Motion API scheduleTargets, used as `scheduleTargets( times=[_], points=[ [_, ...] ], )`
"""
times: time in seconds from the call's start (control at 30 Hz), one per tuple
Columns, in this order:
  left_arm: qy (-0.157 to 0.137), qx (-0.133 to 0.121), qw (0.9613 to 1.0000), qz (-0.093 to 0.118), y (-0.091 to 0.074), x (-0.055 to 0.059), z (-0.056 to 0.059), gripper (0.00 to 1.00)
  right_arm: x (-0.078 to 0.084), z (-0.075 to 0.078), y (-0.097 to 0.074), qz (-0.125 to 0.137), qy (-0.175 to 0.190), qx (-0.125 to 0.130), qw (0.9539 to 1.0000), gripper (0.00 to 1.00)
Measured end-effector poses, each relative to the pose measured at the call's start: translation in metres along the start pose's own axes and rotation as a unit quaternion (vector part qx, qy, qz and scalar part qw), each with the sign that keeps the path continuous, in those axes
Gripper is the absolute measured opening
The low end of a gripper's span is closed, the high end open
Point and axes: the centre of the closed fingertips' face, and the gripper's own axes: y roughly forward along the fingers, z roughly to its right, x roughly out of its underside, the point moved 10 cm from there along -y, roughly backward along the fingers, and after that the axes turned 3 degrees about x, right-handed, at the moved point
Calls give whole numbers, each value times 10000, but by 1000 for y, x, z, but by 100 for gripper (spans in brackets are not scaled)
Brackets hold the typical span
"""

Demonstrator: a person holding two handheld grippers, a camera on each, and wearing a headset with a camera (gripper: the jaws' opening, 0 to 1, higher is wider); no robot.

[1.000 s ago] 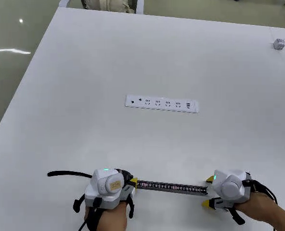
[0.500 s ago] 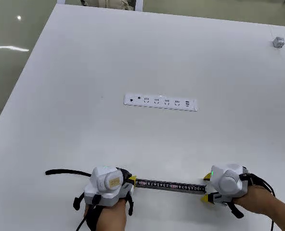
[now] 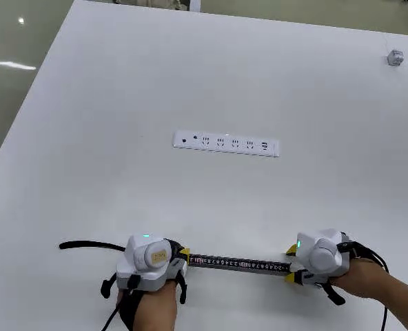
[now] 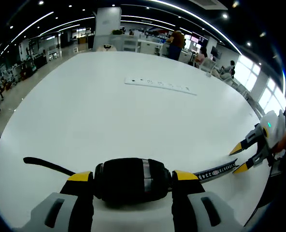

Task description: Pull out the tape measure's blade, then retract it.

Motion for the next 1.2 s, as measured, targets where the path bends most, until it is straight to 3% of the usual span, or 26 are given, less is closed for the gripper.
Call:
scheduleTargets(
  times=[0.2,0.83,1.2],
  points=[
    [4,-5,10000,3,0,0,0,63,-1,-1,1,12,-51,3,10000,31],
    [20,8,10000,0,0,-1,0,63,-2,-4,2,84,-6,-26,10000,16],
    [48,10,10000,0,0,0,-1,62,-2,-6,2,84,-20,-17,10000,15]
  ],
)
